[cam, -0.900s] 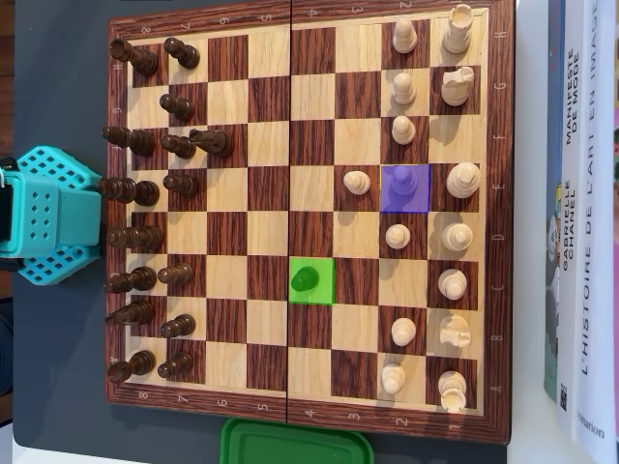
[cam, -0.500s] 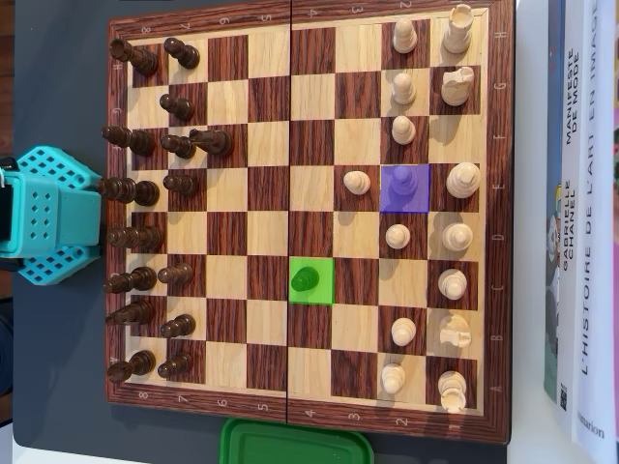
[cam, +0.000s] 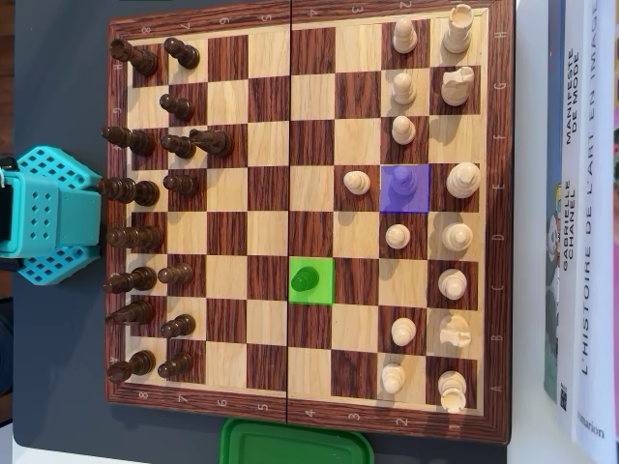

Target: Play chess

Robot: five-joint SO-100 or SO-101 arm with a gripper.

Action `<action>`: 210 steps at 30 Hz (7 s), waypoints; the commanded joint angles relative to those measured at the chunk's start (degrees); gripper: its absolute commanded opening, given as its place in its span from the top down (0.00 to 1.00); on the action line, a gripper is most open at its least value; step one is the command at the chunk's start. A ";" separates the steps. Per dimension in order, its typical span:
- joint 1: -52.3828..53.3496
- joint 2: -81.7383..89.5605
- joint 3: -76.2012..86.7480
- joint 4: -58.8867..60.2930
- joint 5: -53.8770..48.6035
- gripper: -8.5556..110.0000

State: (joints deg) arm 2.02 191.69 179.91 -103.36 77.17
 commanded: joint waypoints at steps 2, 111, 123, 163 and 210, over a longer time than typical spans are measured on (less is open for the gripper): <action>-0.09 -0.09 1.14 -0.09 0.26 0.82; 7.73 -97.91 -98.61 196.26 -0.26 0.82; 7.12 -109.34 -106.70 196.00 -0.26 0.82; 6.77 -119.71 -112.24 195.56 -0.09 0.79; 6.42 -126.47 -112.06 192.57 -0.26 0.79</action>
State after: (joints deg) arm 8.26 63.90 70.05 89.47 77.17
